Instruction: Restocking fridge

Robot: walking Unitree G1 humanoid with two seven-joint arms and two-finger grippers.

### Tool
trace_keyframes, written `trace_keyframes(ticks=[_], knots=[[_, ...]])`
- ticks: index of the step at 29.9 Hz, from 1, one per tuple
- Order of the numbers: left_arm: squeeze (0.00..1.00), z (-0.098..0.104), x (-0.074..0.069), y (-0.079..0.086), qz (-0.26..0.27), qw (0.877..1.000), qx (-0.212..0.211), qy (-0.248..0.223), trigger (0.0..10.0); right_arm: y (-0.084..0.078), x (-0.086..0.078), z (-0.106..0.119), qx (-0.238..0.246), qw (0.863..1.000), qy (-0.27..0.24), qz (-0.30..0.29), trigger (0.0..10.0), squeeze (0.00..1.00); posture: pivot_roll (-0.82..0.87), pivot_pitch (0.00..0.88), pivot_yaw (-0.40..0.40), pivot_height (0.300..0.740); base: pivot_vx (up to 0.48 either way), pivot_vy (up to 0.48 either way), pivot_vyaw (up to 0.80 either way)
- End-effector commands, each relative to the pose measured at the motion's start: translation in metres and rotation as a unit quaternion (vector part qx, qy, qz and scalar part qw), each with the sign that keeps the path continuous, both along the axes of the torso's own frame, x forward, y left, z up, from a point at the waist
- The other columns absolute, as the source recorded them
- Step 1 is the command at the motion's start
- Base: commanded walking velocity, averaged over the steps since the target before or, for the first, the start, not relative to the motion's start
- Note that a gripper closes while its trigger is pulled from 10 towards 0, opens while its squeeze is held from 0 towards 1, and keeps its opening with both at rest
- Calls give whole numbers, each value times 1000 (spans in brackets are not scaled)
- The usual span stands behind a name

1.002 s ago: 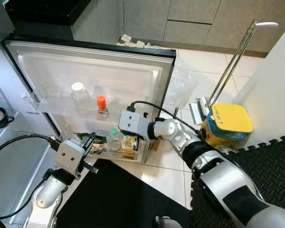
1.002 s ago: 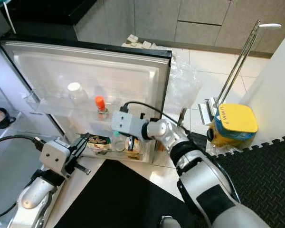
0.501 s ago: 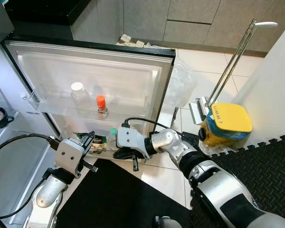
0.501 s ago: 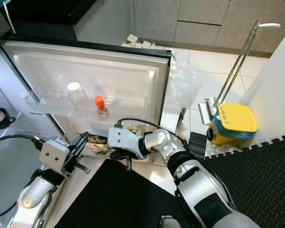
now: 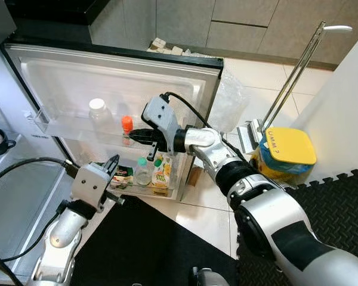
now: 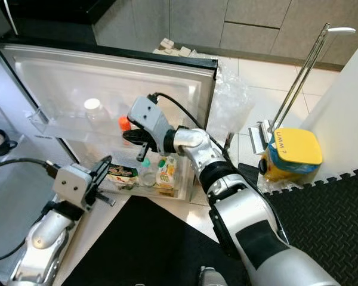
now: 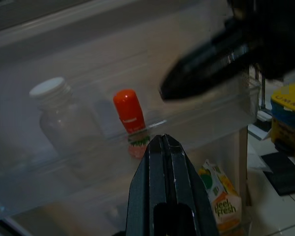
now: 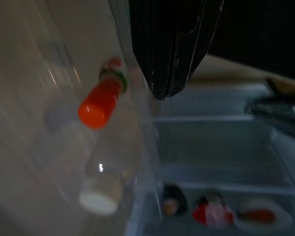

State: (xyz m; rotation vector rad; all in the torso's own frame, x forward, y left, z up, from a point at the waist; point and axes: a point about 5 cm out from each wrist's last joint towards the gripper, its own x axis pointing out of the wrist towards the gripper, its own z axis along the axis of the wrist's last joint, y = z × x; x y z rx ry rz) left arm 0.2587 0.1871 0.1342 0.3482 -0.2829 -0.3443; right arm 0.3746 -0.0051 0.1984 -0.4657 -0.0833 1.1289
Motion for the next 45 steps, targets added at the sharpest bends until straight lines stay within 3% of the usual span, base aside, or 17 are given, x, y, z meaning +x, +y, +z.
trace_keyframes(ticks=[1, 13, 19, 25, 30, 32, 33, 36, 38, 39, 41, 42, 43, 45], knots=[[0, -3, -2, 4, 7, 1000, 17, 14, 10000, 4, -2, -9, -29, 1000, -2, -5, 10000, 0, 38, 246, -100, 740, 0, 0, 0], [0, 4, -8, 6, 16, 1000, 20, 7, 10000, 17, -8, -24, -81, 996, -30, -17, 10000, 0, 55, 275, -107, 740, 0, 0, 0], [0, 5, -12, 12, 31, 999, 30, 9, 10000, 22, -18, -40, -100, 995, -26, 10, 10000, 0, 61, 280, -103, 740, 0, 0, 0], [0, 9, -13, 25, 66, 997, 39, 5, 10000, 26, -34, -60, -101, 991, 26, 79, 10000, 0, 62, 281, -94, 740, 0, 0, 0], [0, 13, -12, 40, 105, 994, 43, -2, 10000, 31, -43, -60, -76, 984, 76, 143, 10000, 0, 60, 279, -89, 740, 0, 0, 0], [0, 13, -12, 40, 105, 994, 43, -2, 10000, 31, -43, -60, -76, 984, 76, 143, 10000, 0, 60, 279, -89, 740, 0, 0, 0], [0, 15, -12, 52, 144, 988, 48, -6, 10000, 37, -45, -47, -37, 975, 105, 192, 10000, 0, 58, 274, -87, 740, 0, 0, 0], [0, 16, -11, 62, 184, 982, 49, -10, 10000, 41, -43, -20, 36, 963, 133, 233, 10000, 0, 57, 265, -91, 740, 0, 0, 0], [0, 13, -11, 70, 218, 976, 30, -1, 10000, 39, -33, 23, 147, 944, 157, 250, 10000, 0, 58, 256, -99, 740, 0, 0, 0], [0, 13, -11, 70, 218, 976, 30, -1, 10000, 39, -33, 23, 147, 944, 157, 250, 10000, 0, 58, 256, -99, 740, 0, 0, 0], [0, 4, -12, 76, 248, 968, 10, 27, 10000, 29, -26, 64, 249, 914, 165, 273, 10000, 0, 51, 245, -102, 740, 0, 0, 0], [0, 4, -12, 76, 248, 968, 10, 27, 10000, 29, -26, 64, 249, 914, 165, 273, 10000, 0, 51, 245, -102, 740, 0, 0, 0], [0, -6, -13, 78, 258, 965, -3, 51, 10000, 21, -23, 77, 284, 903, 163, 277, 10000, 0, 41, 234, -101, 740, 0, 0, 0], [0, -34, -18, 79, 271, 954, -60, 118, 10000, 5, -20, 85, 325, 894, 158, 265, 10000, 0, 27, 223, -98, 740, 0, 0, 0]])
